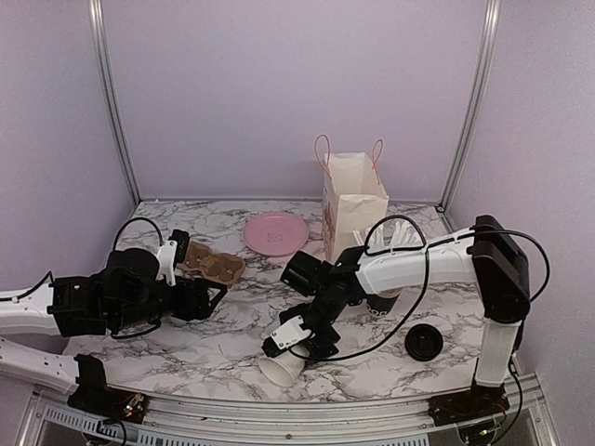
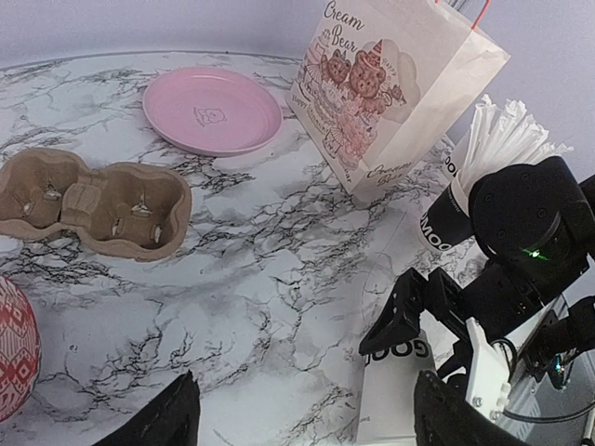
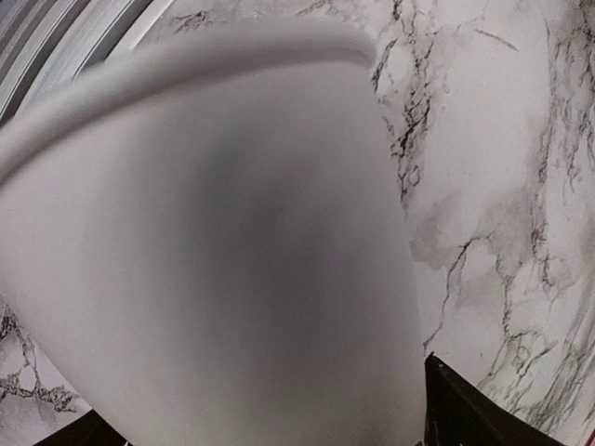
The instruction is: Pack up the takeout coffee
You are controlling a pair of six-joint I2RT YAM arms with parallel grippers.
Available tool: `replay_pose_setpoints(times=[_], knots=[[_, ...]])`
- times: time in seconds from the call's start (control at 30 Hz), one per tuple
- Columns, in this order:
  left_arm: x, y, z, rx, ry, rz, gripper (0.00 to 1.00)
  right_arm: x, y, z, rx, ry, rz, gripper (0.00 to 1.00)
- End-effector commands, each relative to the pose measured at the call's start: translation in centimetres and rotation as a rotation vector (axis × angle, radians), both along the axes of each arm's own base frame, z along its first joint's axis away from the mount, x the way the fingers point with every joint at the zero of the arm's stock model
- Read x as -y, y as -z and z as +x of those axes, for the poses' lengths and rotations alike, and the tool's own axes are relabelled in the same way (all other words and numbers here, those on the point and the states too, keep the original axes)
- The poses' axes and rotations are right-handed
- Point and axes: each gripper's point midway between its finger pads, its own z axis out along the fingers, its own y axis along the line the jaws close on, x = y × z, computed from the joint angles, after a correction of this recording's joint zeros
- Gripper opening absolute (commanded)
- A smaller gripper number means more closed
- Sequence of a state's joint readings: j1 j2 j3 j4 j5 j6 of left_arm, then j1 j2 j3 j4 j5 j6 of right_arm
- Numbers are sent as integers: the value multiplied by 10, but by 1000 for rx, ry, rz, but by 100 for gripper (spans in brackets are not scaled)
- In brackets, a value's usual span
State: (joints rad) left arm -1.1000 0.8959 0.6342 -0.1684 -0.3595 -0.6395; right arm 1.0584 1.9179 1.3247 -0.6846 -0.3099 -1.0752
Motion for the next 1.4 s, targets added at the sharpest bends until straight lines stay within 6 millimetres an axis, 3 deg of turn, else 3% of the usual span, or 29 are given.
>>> replay_pose_setpoints(times=[0.0, 0.23, 0.4, 0.53, 0.73, 0.9, 1.03, 1.17, 1.37], knots=[[-8, -17, 5, 55, -17, 0, 80, -5, 16, -6, -27, -21, -27, 83], [-9, -40, 11, 129, -22, 23, 80, -13, 1, -9, -81, 22, -8, 59], [-10, -49, 9, 175, 23, 58, 80, -18, -29, -11, -172, 71, 68, 54], [-5, -49, -5, 184, 122, 40, 79, -23, -55, 6, -290, 153, 151, 50], [11, -50, -34, 192, 309, -63, 75, -27, -95, 30, -476, 253, 273, 49], [38, -54, -56, 200, 493, -125, 77, -36, -111, 36, -539, 300, 297, 50], [58, -47, -59, 160, 557, -94, 76, -41, -122, 40, -545, 329, 311, 51], [68, -48, -48, 189, 533, -77, 69, -41, -126, 39, -540, 326, 320, 51], [87, -49, -46, 207, 586, -66, 52, -41, -127, 34, -535, 324, 315, 51]])
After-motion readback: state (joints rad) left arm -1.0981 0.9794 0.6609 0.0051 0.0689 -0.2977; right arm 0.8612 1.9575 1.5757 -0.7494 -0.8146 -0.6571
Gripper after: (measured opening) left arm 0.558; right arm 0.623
